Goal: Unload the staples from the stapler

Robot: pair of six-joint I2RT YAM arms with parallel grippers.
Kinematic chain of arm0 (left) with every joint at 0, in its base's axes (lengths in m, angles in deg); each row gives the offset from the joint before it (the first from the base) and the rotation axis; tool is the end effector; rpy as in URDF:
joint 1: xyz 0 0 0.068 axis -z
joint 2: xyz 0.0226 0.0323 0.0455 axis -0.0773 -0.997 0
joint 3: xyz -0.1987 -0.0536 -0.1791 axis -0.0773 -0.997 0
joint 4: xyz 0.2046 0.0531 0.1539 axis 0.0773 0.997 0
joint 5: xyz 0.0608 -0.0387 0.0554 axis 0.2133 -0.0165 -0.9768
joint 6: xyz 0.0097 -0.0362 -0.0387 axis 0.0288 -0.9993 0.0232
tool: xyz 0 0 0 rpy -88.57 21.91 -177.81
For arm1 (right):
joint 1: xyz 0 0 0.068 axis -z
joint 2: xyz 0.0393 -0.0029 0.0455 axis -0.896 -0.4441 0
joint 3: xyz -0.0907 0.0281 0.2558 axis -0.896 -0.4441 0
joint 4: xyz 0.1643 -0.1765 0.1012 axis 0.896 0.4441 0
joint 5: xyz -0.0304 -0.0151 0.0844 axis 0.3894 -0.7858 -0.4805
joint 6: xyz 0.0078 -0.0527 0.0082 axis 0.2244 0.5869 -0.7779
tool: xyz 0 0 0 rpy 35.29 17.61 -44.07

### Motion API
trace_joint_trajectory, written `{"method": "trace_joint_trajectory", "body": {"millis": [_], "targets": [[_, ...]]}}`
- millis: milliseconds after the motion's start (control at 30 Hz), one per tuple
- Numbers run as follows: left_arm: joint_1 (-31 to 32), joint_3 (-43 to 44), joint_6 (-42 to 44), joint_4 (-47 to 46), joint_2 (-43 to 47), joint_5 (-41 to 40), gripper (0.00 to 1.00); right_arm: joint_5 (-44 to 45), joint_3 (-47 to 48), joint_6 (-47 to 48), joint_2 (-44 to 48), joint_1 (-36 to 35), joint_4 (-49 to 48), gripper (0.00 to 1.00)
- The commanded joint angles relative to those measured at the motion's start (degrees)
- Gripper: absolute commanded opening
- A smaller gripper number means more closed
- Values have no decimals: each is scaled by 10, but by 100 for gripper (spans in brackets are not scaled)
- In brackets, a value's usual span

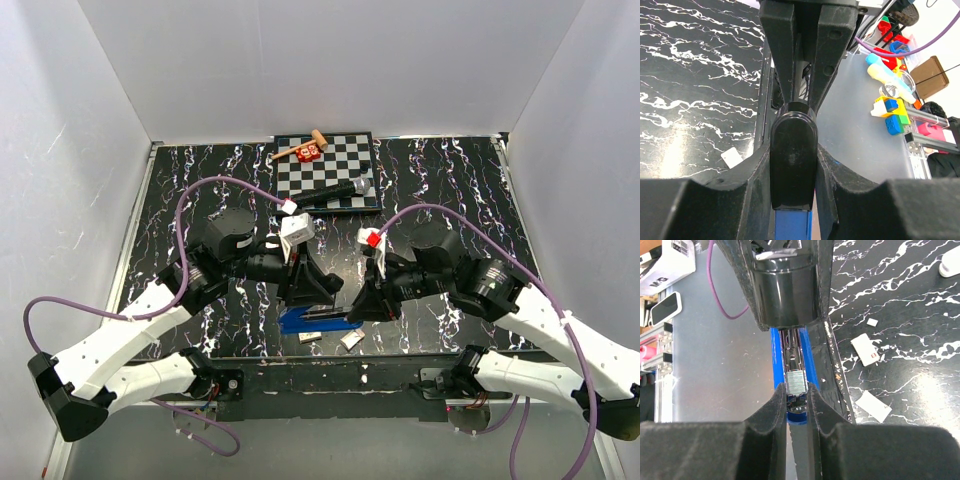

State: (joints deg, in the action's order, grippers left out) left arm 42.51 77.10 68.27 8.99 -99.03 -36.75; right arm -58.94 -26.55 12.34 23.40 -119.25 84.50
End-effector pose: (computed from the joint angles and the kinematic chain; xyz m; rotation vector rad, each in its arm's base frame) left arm 0.1242 -0.1709 0.3700 1.1778 1.6952 -1.4438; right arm 0.0910 0.1658 0.3643 -1.2072 1.8351 1.2306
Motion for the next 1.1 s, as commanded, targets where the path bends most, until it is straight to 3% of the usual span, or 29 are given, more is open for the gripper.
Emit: {"method": "trace_joint_trajectory", "body": {"millis": [0,433,867,933,1067], "targets": [[-4,36,3,-73,23,-30,0,60,34,-5,-7,-5,37,9],[-4,21,16,-66,22,-49,0,160,101,8,0,-5,85,34],[-4,20,16,-59,17,-83,0,208,170,3,0,-5,108,37],[-3,23,12,-59,14,-97,0,226,176,-9,-1,-5,97,31],[-4,23,11,-58,6,-117,0,271,177,-35,-12,-5,74,3]]}}
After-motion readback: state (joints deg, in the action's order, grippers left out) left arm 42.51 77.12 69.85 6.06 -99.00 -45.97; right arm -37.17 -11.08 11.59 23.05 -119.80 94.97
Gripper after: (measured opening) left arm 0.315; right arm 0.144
